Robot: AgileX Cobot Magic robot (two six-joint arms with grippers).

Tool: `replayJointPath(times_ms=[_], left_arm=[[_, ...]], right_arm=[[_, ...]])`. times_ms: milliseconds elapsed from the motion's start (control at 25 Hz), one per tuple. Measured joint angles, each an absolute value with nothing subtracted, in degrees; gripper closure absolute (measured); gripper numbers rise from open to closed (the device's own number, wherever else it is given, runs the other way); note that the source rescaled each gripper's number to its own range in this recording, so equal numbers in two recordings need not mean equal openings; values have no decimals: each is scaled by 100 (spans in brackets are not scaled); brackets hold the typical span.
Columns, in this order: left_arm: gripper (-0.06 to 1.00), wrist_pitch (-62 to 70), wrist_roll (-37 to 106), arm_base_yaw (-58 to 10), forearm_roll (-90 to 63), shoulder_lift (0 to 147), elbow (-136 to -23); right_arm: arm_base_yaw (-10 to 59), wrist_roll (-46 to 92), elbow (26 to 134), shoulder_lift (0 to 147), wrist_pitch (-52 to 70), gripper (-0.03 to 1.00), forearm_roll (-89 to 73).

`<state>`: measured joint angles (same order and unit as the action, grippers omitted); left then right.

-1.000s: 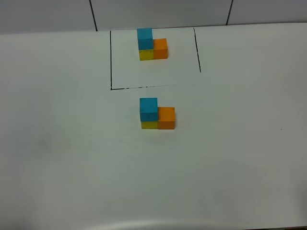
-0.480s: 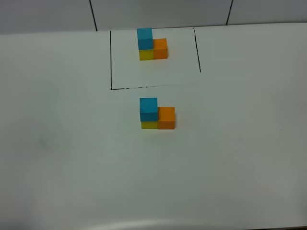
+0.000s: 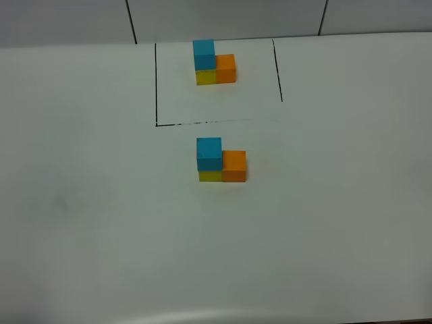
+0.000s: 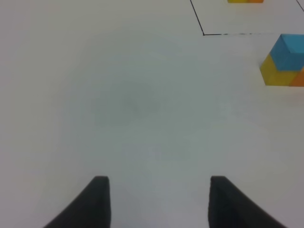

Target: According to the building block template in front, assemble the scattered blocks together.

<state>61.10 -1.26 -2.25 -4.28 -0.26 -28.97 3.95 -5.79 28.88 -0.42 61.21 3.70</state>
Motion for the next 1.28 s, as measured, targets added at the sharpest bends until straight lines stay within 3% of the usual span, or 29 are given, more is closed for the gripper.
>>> replayJointPath(times_ms=[560,1280], left_arm=[[87,6110,-126,-225,-428,-26,-2897],[87,6110,-126,-225,-428,-26,-2897]], right_arm=[[316,-567,2888,-42,6115,23,375],[-291,-562,2888,-42,6115,24,241]])
